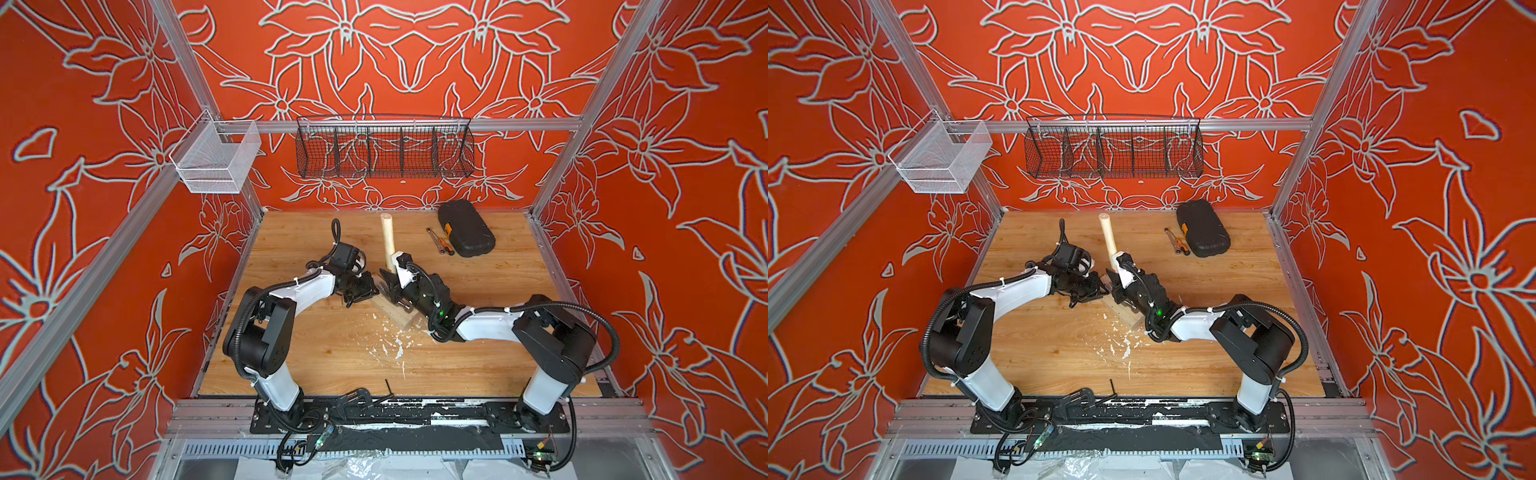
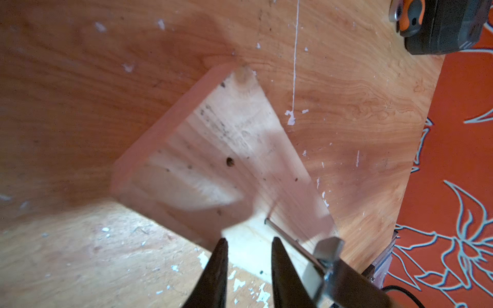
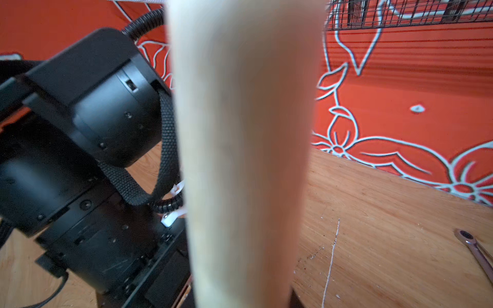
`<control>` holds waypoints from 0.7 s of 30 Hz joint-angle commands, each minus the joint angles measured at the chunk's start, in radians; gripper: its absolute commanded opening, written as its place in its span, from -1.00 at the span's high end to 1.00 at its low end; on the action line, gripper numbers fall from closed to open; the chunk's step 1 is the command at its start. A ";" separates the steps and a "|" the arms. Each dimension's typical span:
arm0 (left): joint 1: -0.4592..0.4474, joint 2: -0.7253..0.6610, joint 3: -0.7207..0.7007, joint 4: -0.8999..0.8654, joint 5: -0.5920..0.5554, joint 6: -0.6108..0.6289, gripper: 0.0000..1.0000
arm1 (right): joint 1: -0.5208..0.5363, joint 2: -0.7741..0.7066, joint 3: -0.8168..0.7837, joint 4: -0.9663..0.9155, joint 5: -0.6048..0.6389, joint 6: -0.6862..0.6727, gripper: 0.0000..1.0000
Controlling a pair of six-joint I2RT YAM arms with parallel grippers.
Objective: Use a claw hammer to pull out a nail
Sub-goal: Remove the nail from the mounting plate.
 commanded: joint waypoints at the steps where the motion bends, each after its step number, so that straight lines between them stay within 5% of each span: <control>1: -0.009 -0.014 0.003 0.013 0.022 0.010 0.44 | -0.004 0.013 -0.024 0.218 0.017 0.038 1.00; 13: -0.019 0.076 -0.039 -0.044 -0.090 -0.063 0.52 | 0.007 0.064 -0.126 0.312 0.046 0.039 1.00; 21: -0.021 0.094 -0.060 -0.043 -0.122 -0.107 0.54 | 0.104 0.096 -0.230 0.415 0.146 -0.003 1.00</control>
